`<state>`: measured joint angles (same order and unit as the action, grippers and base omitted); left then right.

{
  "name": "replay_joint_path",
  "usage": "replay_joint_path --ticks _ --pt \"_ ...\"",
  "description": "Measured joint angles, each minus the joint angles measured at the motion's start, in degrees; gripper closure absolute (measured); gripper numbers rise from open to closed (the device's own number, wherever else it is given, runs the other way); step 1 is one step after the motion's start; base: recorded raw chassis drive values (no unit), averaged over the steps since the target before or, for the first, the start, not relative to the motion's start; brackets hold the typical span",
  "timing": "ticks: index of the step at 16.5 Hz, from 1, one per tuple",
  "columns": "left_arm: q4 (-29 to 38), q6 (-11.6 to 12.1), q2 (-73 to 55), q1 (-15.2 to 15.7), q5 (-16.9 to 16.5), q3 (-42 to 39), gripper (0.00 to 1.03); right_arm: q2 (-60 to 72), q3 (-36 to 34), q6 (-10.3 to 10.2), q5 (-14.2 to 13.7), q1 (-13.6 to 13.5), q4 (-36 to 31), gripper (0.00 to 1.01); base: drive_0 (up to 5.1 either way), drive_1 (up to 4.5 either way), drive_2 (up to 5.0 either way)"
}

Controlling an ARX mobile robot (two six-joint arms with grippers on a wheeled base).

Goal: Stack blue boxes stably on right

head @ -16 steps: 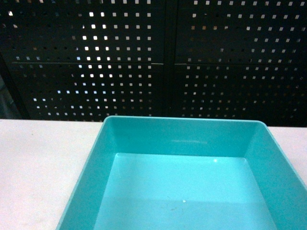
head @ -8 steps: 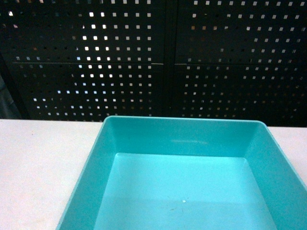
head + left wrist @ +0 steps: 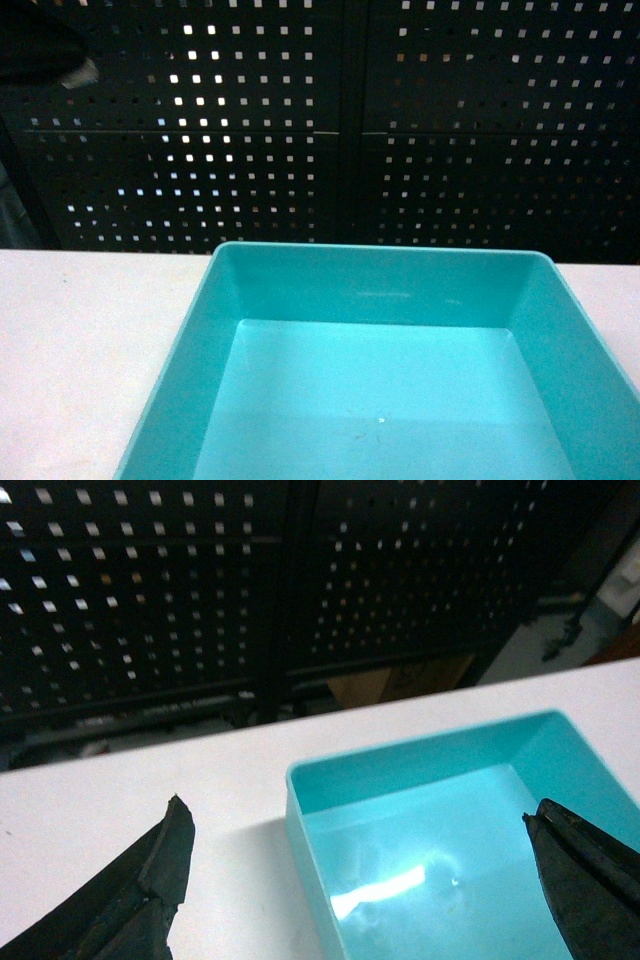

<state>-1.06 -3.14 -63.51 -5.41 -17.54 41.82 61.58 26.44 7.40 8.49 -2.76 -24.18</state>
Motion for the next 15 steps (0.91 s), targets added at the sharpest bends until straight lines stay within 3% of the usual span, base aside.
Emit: replay_joint_path --ticks 8,9,10,12,15 --pt "-1.44 0.11 -8.61 -2.73 3.43 2.78 0.05 8.72 5.57 0.79 -0.44 -2.19 0.57 0.03 0.0 0.00 0.0" --pt "0.35 -2.60 -17.88 -6.25 5.09 3.58 0.05 20.79 7.93 2.14 -3.23 -4.11 -0.61 0.03 0.0 0.00 0.0" --pt "3.74 -4.74 -21.94 -8.70 7.63 0.15 0.05 25.79 5.70 2.21 -5.57 -6.86 -3.58 0.03 0.0 0.00 0.0" --pt "4.74 -5.75 -23.87 -8.39 8.83 -3.76 0.05 29.40 3.04 2.10 -7.54 -9.60 -5.81 0.03 0.0 0.00 0.0" --pt "11.61 -6.95 -29.83 -7.67 10.54 -8.74 0.05 36.89 0.52 1.05 -9.66 -10.36 -11.02 0.03 0.0 0.00 0.0"
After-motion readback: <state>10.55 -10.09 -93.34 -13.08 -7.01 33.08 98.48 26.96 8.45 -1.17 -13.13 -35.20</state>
